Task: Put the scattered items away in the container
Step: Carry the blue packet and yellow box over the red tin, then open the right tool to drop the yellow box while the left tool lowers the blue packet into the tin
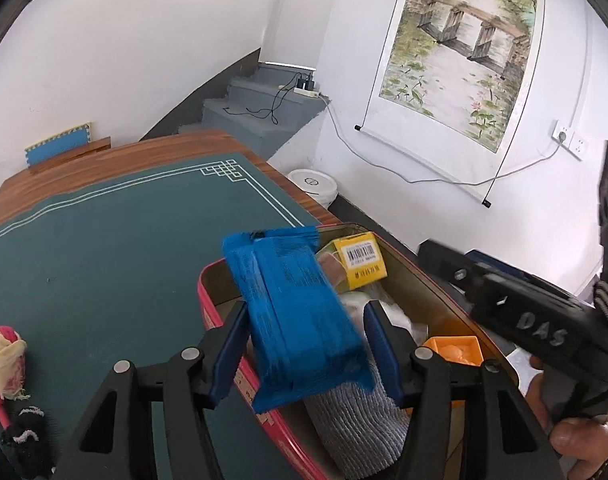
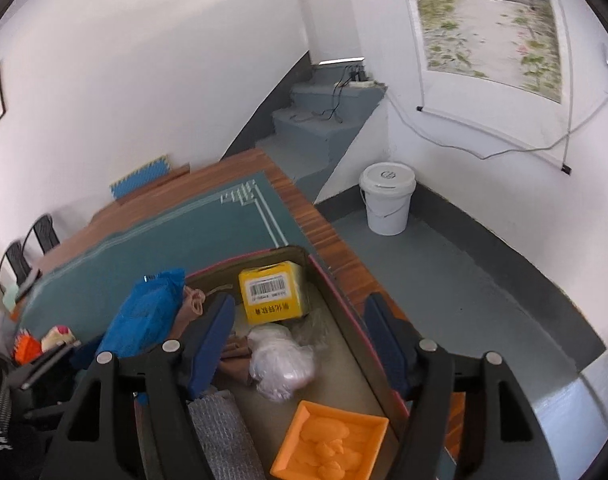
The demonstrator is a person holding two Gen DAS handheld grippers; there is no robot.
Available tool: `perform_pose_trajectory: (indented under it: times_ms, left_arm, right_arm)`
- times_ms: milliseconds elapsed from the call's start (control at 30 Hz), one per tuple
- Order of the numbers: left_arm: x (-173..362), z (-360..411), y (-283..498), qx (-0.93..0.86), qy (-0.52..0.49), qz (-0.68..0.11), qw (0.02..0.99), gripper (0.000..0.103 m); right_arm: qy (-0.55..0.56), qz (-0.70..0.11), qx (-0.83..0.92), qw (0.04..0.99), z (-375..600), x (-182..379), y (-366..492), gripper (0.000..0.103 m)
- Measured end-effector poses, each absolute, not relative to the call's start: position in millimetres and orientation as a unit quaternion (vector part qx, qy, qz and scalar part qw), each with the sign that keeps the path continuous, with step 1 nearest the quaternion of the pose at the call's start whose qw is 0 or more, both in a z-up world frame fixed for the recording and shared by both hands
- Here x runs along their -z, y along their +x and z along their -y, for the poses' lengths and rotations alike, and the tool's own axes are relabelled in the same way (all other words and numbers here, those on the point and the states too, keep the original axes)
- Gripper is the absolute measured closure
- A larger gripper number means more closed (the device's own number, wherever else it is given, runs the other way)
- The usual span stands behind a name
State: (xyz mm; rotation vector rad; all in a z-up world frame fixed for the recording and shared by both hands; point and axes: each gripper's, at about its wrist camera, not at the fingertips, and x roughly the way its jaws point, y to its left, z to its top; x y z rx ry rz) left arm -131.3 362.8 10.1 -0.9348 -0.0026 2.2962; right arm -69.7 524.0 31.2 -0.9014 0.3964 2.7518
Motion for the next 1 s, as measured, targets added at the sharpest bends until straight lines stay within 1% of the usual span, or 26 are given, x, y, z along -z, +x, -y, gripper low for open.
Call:
perform_pose_trajectory:
  times_ms: [33,67,100,267,433,500,733,900,1000]
  left_arm:
    - [-10.7,-361.3,-131.4,-0.875,-0.356,0.006,0.329,0.037]
    - [-11.7,-359.9,-131.4,-0.874,-0.355,0.011,0.333,0.027]
    - [-13.9,-358.6,-131.0,-0.874,-0.351,0.016,0.335,0.024]
    - [-21.1,-348.6,-128.7,-0.877,-0.343,0.026,0.334,0.024]
    - [-20.1,-333.4,-127.9,-0.876,-0.355,0.049,0.322,0.025]
    - [-19.5,-329.5,-128.4,-0.869,-0.36,0.067,0.331,0.025]
    - [-23.6,-332.4,-121.7,-0.846,-0.361,0.094,0.381,0.025]
    - [-22.7,-348.1,-117.8,-0.841,-0.362,0.071,0.395,0.025]
    - [-14.1,-355.8,-129.0,-0.846,-0.371,0.063,0.377,0.025]
  right_arm:
    - [-0.3,-0.137,-0.937,0.113,-524.3,-33.7,-66.6,0.032]
    - [-0.292,-0.139,-0.939,0.116,-524.8,-36.0,-63.3,0.032]
    - [-0.282,-0.143,-0.941,0.121,-525.6,-38.5,-59.1,0.032]
    - [-0.259,-0.158,-0.943,0.135,-532.0,-45.4,-51.3,0.032]
    - [-0.266,-0.159,-0.942,0.131,-530.0,-42.0,-53.1,0.032]
    - [-0.264,-0.156,-0.943,0.129,-528.1,-42.3,-52.8,0.032]
    - [-0.259,-0.16,-0.944,0.13,-529.2,-42.1,-52.1,0.032]
    - [-0.261,-0.162,-0.943,0.129,-531.2,-40.0,-54.4,0.032]
    - [-0.257,-0.164,-0.943,0.13,-532.3,-40.8,-52.0,0.032]
